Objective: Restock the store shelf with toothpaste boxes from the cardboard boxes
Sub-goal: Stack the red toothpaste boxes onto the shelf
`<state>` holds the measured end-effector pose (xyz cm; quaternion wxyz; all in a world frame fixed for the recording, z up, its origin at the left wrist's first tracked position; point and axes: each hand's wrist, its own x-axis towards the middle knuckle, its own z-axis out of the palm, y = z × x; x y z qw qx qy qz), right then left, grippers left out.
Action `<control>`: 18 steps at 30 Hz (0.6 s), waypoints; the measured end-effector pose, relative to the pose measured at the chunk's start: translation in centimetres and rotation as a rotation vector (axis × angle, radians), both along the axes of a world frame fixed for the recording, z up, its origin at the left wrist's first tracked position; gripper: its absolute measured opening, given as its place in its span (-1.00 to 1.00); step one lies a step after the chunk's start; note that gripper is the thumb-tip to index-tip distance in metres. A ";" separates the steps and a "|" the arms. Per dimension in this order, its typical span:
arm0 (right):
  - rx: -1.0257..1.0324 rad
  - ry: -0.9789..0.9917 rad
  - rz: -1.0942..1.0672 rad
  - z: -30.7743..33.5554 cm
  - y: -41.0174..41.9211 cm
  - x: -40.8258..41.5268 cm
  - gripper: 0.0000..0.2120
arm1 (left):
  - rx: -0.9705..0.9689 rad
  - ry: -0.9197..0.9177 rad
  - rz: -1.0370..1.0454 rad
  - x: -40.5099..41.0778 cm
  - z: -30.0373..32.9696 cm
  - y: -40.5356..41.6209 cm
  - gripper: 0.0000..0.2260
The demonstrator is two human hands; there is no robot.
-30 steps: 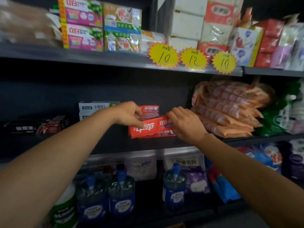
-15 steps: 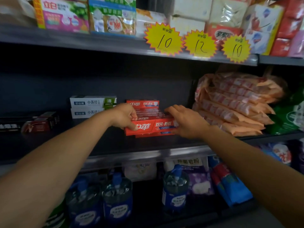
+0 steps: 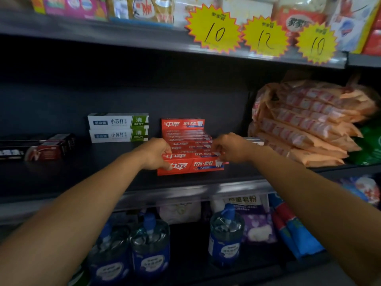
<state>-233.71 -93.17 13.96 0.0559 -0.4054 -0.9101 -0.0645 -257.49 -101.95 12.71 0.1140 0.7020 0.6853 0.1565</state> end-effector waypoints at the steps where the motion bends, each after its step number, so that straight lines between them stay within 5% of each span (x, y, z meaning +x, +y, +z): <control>1: 0.002 -0.014 0.005 -0.4 0.2 -0.1 -0.74 | -0.012 -0.009 -0.002 -0.2 -0.5 0.2 -0.68; 8: 0.043 -0.048 0.041 -2.2 1.1 -0.5 -0.89 | -0.020 0.006 -0.008 -0.6 -2.3 1.4 -0.70; 18: 0.093 -0.050 -0.020 -3.0 1.9 -1.6 -0.69 | 0.033 0.027 0.063 -1.0 -2.8 2.3 -0.65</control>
